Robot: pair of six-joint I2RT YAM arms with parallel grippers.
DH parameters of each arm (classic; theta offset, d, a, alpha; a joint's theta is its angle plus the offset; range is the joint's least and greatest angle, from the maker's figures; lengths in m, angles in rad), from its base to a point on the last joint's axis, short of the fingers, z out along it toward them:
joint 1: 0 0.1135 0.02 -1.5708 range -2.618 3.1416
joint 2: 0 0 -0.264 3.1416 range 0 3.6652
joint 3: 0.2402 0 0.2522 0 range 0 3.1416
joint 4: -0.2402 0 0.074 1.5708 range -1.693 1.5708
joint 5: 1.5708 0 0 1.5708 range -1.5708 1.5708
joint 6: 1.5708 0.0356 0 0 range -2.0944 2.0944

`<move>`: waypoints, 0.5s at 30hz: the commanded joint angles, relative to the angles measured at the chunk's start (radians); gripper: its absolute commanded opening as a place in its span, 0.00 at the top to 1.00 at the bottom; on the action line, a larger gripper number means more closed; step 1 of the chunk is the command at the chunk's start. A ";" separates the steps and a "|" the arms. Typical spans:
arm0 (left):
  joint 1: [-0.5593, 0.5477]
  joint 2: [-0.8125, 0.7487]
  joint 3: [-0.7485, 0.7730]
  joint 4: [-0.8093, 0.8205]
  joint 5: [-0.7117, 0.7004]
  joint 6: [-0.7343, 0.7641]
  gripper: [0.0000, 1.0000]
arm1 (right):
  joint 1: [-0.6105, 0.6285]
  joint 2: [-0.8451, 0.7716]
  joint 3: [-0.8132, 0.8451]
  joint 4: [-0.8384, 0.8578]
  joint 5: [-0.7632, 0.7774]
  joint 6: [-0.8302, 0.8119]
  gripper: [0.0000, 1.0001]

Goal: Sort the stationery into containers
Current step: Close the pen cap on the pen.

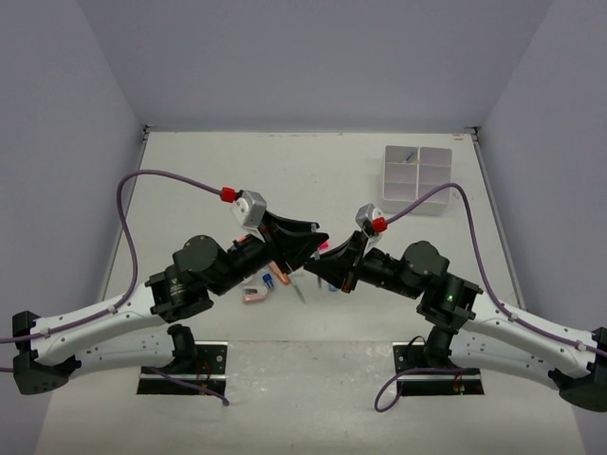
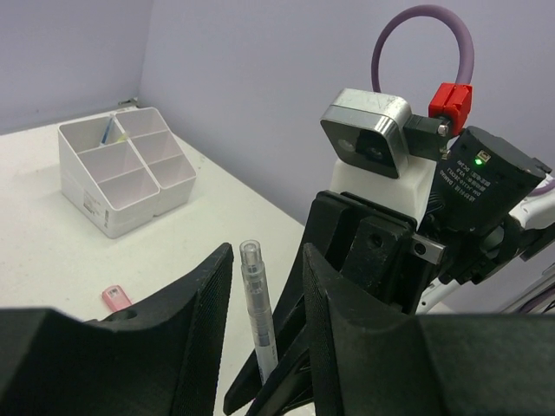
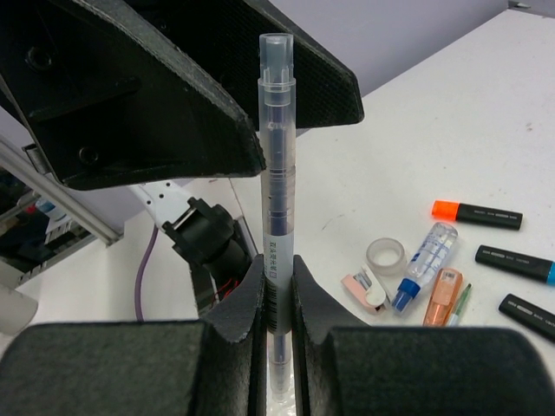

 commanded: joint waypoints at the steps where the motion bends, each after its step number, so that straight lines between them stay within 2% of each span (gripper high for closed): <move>1: -0.004 -0.022 0.014 0.015 0.000 0.028 0.60 | -0.001 0.010 0.040 0.000 -0.022 -0.027 1.00; 3: -0.004 -0.025 0.012 0.012 0.000 0.027 0.66 | -0.002 0.012 0.040 0.001 -0.019 -0.027 1.00; 9: -0.004 -0.022 -0.003 0.008 0.004 0.009 0.97 | -0.002 0.013 0.056 0.006 -0.026 -0.029 1.00; 15: -0.004 -0.016 -0.043 0.015 0.022 -0.018 1.00 | -0.002 0.006 0.114 -0.011 0.023 -0.053 1.00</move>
